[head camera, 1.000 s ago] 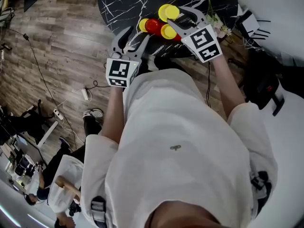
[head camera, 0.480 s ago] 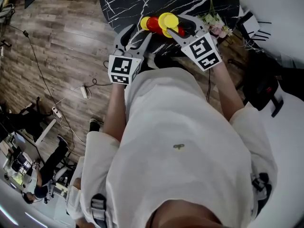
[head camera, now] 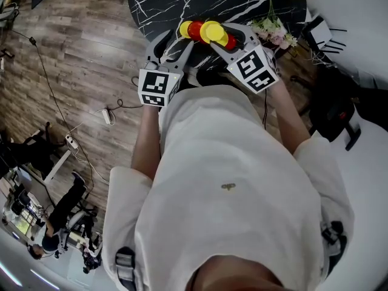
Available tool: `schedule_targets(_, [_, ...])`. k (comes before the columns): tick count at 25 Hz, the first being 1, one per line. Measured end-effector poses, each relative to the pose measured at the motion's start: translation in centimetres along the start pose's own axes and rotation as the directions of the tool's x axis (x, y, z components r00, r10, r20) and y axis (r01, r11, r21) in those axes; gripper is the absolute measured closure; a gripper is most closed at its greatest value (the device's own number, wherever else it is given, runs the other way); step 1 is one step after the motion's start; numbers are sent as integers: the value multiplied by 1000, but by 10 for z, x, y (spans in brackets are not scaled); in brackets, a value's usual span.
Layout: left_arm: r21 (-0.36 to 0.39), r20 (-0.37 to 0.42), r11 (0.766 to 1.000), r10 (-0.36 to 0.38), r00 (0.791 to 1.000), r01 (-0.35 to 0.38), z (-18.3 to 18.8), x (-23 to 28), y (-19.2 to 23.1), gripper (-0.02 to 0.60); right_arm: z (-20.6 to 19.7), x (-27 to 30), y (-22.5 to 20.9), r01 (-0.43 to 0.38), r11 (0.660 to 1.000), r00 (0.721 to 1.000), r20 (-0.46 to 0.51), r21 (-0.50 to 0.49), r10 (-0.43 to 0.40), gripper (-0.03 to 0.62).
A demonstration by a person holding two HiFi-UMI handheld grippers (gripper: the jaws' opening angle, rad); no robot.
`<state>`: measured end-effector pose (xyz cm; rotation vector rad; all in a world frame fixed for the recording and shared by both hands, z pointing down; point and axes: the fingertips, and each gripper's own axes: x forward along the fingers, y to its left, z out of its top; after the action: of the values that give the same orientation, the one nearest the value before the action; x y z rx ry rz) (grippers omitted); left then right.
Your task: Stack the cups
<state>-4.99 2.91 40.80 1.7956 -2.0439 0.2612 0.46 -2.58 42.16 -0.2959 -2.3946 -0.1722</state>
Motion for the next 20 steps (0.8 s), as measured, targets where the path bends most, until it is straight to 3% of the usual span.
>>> schedule_targets(20, [2, -7, 1000, 3, 1000, -3, -2, -4, 1, 348, -5, 10, 5, -19, 1000, 1000, -24, -6, 19, 358])
